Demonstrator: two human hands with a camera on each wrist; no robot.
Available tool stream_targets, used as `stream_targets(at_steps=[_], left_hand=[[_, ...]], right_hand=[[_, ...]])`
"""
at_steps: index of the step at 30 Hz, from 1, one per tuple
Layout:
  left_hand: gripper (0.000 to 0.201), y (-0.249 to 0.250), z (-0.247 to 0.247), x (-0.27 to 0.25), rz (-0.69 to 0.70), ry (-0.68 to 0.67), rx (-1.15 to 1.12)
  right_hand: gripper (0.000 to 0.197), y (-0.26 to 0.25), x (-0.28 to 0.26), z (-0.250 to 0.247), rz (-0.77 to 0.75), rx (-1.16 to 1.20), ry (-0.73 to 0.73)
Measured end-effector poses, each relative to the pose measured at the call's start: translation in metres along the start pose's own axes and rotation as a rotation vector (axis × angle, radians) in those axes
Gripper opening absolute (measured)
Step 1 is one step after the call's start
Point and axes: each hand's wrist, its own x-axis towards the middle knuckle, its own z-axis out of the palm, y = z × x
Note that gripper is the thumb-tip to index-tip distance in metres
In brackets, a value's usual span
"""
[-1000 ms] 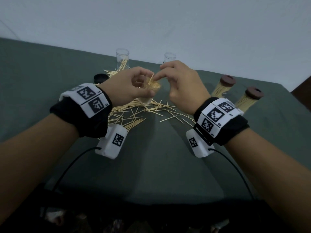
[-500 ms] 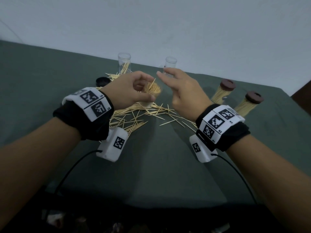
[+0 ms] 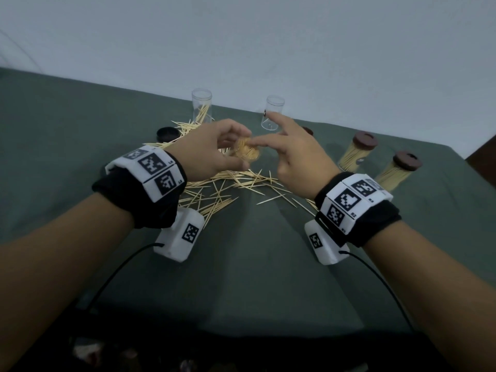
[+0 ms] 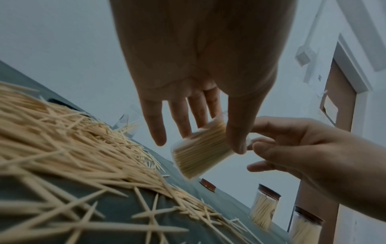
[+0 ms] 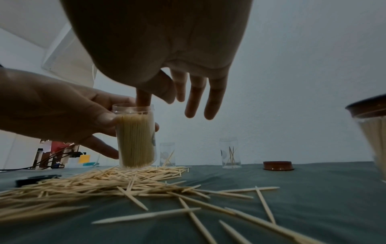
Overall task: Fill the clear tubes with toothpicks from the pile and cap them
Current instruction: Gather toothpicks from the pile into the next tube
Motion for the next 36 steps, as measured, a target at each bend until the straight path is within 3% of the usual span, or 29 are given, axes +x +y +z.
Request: stream_targets(at_steps=[4, 8, 11, 13, 16, 21, 23, 28, 36], left_hand=[[0.063, 0.0, -0.001, 0.001, -0.005, 0.01, 0.007], [0.06, -0.001, 0.001, 0.001, -0.006, -0.006, -0.024], [0.062, -0.001, 0.001, 0.0, -0.029, 0.008, 0.013], [0.063, -0.001, 0.001, -0.001, -0.037, 0.007, 0.047], [0.06, -0.001, 0.002, -0.002, -0.046, 0.006, 0.069], [0.058, 0.002, 0.004, -0.002, -0.058, 0.001, 0.099], [0.059, 0.003, 0.003, -0.002, -0.059, -0.006, 0.104], [0.058, 0.006, -0.003, -0.003, -0.061, -0.002, 0.111], [0.058, 0.006, -0.011, -0.006, -0.067, 0.002, 0.126]], right_hand=[[0.048, -0.002, 0.0, -0.005, -0.02, 0.051, 0.0], [0.057, -0.002, 0.0, -0.006, -0.006, 0.008, -0.075], [0.042, 0.0, -0.003, -0.013, -0.017, 0.088, -0.01], [0.028, 0.002, -0.005, -0.024, 0.077, 0.119, -0.028], [0.023, 0.013, -0.012, -0.043, 0.27, -0.036, -0.188], [0.045, 0.028, -0.033, -0.049, 0.553, -0.338, -0.537], [0.045, 0.028, -0.039, -0.048, 0.629, -0.362, -0.628], [0.01, 0.025, -0.04, -0.039, 0.505, -0.319, -0.608], [0.017, 0.007, -0.015, -0.013, 0.329, -0.245, -0.487]])
